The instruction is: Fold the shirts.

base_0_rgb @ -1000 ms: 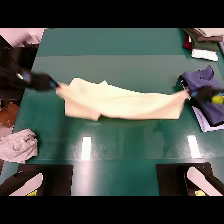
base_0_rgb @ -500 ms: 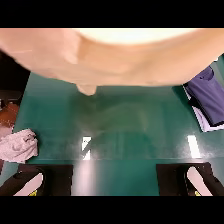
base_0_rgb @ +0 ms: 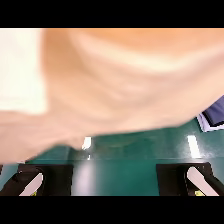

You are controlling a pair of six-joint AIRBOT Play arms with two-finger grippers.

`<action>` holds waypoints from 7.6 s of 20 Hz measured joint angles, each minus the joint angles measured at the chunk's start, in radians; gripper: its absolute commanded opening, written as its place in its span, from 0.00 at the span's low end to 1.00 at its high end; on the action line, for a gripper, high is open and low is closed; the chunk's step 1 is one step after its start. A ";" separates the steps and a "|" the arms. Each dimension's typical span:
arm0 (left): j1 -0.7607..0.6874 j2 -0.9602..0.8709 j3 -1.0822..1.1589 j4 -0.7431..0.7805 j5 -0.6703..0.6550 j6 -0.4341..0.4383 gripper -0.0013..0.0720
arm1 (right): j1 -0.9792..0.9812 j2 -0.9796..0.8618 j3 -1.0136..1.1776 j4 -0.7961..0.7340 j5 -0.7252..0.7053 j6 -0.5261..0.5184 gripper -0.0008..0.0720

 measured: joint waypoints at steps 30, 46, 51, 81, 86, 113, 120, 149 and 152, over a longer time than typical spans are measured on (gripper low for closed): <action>0.001 -0.741 -0.456 0.185 0.148 0.171 0.05 | 0.435 -0.797 -0.173 -0.477 -0.335 0.170 0.02; 0.002 -0.750 -0.620 0.352 -0.117 0.159 0.92 | 0.517 -0.799 -0.353 -0.632 -0.106 0.196 0.52; 0.010 -0.738 -0.631 0.365 -0.213 0.114 0.83 | 0.504 -0.791 -0.322 -0.563 -0.034 0.165 0.43; 0.038 -0.135 -1.562 -0.068 0.056 -0.032 0.05 | 0.361 -0.452 -0.755 -0.220 -0.002 -0.023 0.43; 0.037 -0.135 -1.487 -0.071 -0.011 0.029 0.05 | 0.216 -0.363 -0.965 -0.222 -0.010 -0.058 0.67; 0.009 -0.058 -1.448 -0.019 -0.257 0.066 0.05 | 0.084 -0.193 -1.238 -0.348 -0.012 -0.190 0.02; -0.032 0.050 -1.387 -0.047 -0.298 0.033 0.05 | 0.085 -0.018 -1.231 -0.314 -0.019 -0.154 0.02; -0.035 -0.438 -0.926 0.188 0.339 -0.142 0.99 | 0.320 -0.657 -0.595 -0.079 -0.256 -0.070 0.74; -0.035 -0.443 -0.880 0.186 0.281 -0.152 0.37 | 0.281 -0.679 -0.562 -0.058 -0.204 -0.082 0.74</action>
